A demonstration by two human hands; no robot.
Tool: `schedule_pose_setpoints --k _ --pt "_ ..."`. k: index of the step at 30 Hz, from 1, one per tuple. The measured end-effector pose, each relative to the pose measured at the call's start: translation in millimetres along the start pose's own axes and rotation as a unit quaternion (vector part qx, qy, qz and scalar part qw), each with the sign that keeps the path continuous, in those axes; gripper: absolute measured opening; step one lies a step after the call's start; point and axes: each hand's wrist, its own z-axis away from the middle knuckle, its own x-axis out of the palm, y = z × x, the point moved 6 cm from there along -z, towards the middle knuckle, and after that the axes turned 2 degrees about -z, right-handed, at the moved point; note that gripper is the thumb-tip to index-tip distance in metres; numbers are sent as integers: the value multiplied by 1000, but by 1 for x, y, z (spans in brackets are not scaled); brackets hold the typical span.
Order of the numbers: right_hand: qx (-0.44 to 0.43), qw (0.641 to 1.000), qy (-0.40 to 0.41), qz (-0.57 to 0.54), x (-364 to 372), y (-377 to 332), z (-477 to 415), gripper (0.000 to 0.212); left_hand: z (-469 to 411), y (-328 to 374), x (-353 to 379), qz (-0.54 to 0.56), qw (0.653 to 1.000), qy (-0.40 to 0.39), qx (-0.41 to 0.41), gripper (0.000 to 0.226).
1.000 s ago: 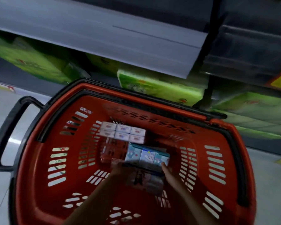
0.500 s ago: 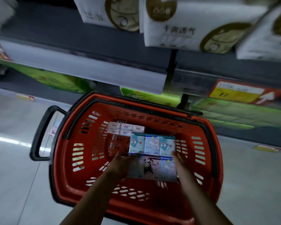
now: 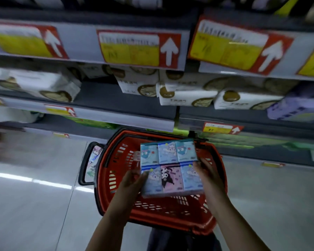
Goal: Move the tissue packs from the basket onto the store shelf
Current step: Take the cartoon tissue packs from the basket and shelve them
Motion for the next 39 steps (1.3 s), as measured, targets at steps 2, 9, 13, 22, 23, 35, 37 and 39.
schedule_pose_setpoints --k 2,9,13,22,23,35,37,39 --pt "-20 1000 -6 -2 7 -21 19 35 21 13 -1 10 1000 11 7 26" --pt "-44 998 -10 -48 19 -89 78 31 86 74 -12 4 998 32 48 33" --pt "-73 996 -23 -35 21 -131 110 26 125 113 -8 -11 997 27 73 29" --pt "-133 986 -91 -44 8 -259 217 66 231 215 17 -88 986 -14 141 30" --pt "-135 985 -92 -54 6 -269 227 66 243 225 21 -92 985 -27 146 30" --pt "-198 971 -96 -91 -9 -366 331 49 354 316 45 -89 970 -91 208 26" --pt "-221 968 -84 -80 -12 -381 344 62 368 329 47 -98 965 -81 229 26" --pt "-242 965 -77 -66 -12 -399 357 61 378 343 49 -107 958 -77 254 23"
